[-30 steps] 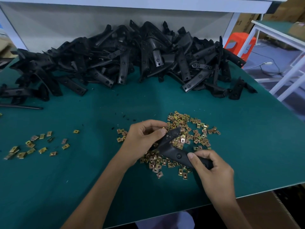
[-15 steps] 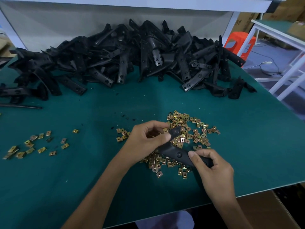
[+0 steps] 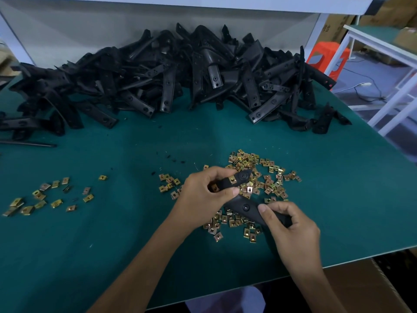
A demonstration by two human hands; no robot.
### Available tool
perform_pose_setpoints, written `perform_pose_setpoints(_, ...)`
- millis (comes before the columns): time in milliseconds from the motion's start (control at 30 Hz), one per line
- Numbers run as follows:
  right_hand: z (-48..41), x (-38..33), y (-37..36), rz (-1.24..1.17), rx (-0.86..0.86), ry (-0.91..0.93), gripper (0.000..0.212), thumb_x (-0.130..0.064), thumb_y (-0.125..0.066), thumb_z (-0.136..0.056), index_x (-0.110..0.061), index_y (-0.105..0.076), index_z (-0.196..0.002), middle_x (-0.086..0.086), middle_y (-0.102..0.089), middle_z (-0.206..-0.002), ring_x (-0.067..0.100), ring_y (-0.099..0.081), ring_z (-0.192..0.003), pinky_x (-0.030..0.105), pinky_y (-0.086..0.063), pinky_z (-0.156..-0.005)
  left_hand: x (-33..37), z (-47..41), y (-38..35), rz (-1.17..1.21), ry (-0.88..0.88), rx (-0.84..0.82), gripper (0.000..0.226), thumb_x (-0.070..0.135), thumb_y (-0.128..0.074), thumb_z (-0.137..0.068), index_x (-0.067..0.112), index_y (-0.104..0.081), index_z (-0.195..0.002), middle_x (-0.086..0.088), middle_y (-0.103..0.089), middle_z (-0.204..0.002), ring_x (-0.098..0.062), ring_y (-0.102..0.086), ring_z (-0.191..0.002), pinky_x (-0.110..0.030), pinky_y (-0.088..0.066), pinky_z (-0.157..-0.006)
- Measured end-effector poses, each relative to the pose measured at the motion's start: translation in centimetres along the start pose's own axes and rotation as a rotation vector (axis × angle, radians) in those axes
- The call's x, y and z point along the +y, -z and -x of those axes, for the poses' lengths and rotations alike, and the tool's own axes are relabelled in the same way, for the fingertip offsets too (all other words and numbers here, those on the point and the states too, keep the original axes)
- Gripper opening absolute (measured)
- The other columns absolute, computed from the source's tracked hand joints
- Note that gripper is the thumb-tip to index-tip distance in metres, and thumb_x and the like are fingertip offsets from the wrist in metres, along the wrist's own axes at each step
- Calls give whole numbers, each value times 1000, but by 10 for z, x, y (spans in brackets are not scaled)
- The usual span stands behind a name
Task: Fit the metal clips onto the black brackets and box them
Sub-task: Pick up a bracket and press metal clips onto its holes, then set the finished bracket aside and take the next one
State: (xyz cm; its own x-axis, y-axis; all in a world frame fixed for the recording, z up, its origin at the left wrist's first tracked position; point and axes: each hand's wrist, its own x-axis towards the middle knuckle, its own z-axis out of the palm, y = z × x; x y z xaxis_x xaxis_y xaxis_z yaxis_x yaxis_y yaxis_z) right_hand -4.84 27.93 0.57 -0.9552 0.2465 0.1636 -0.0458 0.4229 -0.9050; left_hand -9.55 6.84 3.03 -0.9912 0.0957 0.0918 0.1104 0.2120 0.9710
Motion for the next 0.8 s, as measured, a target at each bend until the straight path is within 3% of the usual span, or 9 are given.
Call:
perform_pose_setpoints(233, 1, -3, 0, -7, 6, -19, 21, -53, -72, -75, -32, -72, -78, -20, -72, -80, -3, -65, -74, 5, -45, -63, 3, 2, -1, -62, -33, 12, 33, 28, -78, -87, 47, -68, -112, 27, -70, -105, 5, -66, -101, -10, -50, -86)
perform_pose_setpoints(367, 0, -3, 1, -8, 3, -36, 10, -42, -76, -82, -33, -72, -80, -20, -72, -80, -2, -66, -74, 6, -44, -62, 6, 0, 0, -86, -55, 20, 34, 29, -78, -88, 44, -69, -117, 23, -67, -110, 3, -62, -108, -18, -49, -92)
perform_pose_setpoints(533, 3, -5, 2, -69, 4, -63, 6, -39, -73, -88, -34, -72, -85, -16, -73, -82, 4, -66, -68, 24, -48, -61, 15, -2, -8, -347, -87, 83, 37, 38, -72, -90, 48, -64, -125, 28, -44, -110, 1, -43, -113, -10, -36, -90)
perform_pose_setpoints(667, 2, -12, 9, -129, 35, -99, 9, -27, -70, -93, -30, -72, -85, -11, -71, -72, 5, -62, -59, 24, -47, -56, 33, -1, -20, -515, -167, 97, 39, 33, -70, -93, 36, -63, -131, 16, -46, -114, -7, -42, -111, -28, -42, -99)
perform_pose_setpoints(800, 27, -20, 30, -341, -38, -255, 14, -18, -68, -97, -30, -73, -91, -4, -72, -82, 11, -64, -60, 25, -51, -50, 50, -2, -34, -648, -329, 123, 34, 29, -71, -92, 31, -68, -126, 7, -53, -115, -18, -47, -106, -42, -45, -97)
